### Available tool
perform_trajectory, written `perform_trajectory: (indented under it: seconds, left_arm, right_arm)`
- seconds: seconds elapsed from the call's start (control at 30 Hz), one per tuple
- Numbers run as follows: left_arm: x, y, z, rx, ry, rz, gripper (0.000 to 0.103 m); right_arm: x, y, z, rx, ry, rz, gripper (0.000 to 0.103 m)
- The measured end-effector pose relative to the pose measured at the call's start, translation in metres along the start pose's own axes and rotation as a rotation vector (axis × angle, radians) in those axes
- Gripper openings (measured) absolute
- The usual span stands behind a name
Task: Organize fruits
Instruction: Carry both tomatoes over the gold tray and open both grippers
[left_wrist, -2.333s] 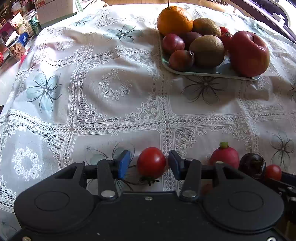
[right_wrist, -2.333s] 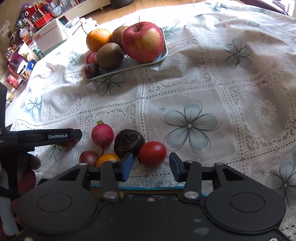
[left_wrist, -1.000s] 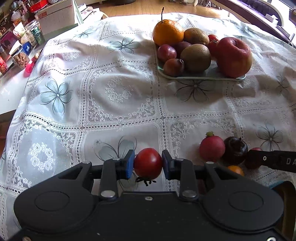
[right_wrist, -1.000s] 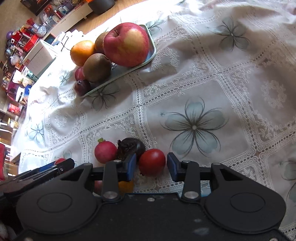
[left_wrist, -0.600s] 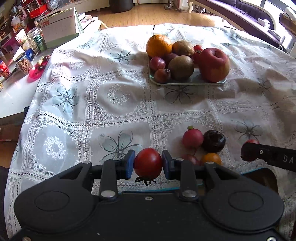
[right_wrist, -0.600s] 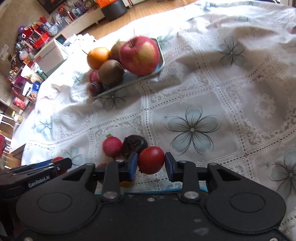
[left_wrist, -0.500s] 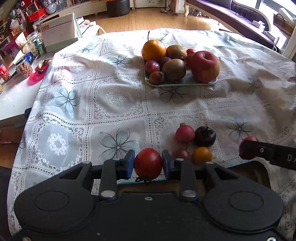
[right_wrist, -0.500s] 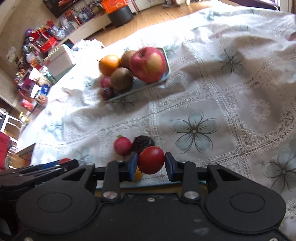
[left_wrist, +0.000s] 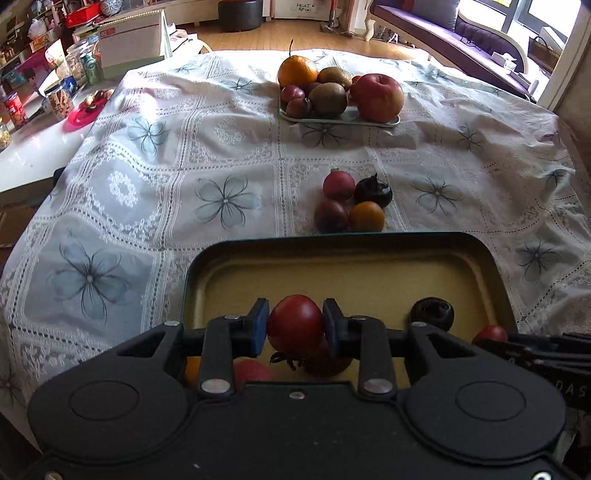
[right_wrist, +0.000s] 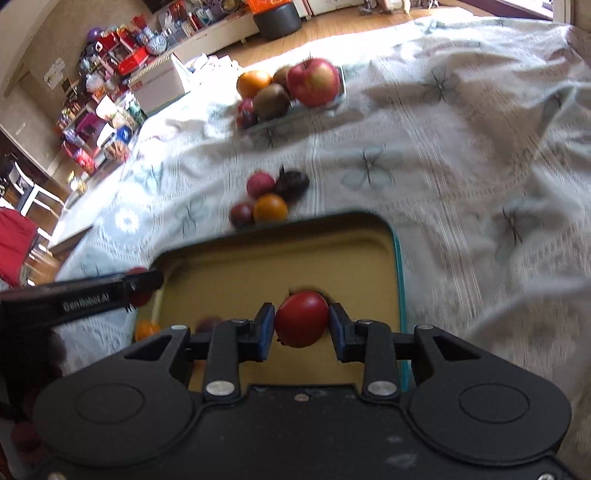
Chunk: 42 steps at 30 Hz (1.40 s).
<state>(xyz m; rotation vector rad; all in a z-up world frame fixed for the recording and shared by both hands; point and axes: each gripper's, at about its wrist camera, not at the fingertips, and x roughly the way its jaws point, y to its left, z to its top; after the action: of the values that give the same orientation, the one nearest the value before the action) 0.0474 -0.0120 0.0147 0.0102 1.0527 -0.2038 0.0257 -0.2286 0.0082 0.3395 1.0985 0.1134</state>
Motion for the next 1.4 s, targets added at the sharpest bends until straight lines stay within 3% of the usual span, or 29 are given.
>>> perform_trajectory:
  seconds: [0.2, 0.4, 0.77, 1.4]
  left_arm:
    - [0.005, 0.0, -0.014, -0.018, -0.001, 0.049, 0.04]
    - [0.007, 0.001, -0.013, -0.021, -0.015, 0.071, 0.04]
    - [0.009, -0.002, -0.016, -0.019, 0.01, 0.04, 0.041]
    - [0.012, 0.0, -0.019, -0.026, 0.04, 0.048, 0.041]
  right_arm:
    - [0.014, 0.002, -0.027, -0.03, 0.059, -0.009, 0.034]
    - [0.018, 0.006, -0.033, -0.061, 0.052, -0.043, 0.034]
    - [0.018, 0.006, -0.033, -0.068, 0.065, -0.043, 0.036]
    - [0.018, 0.009, -0.033, -0.077, 0.062, -0.041, 0.036]
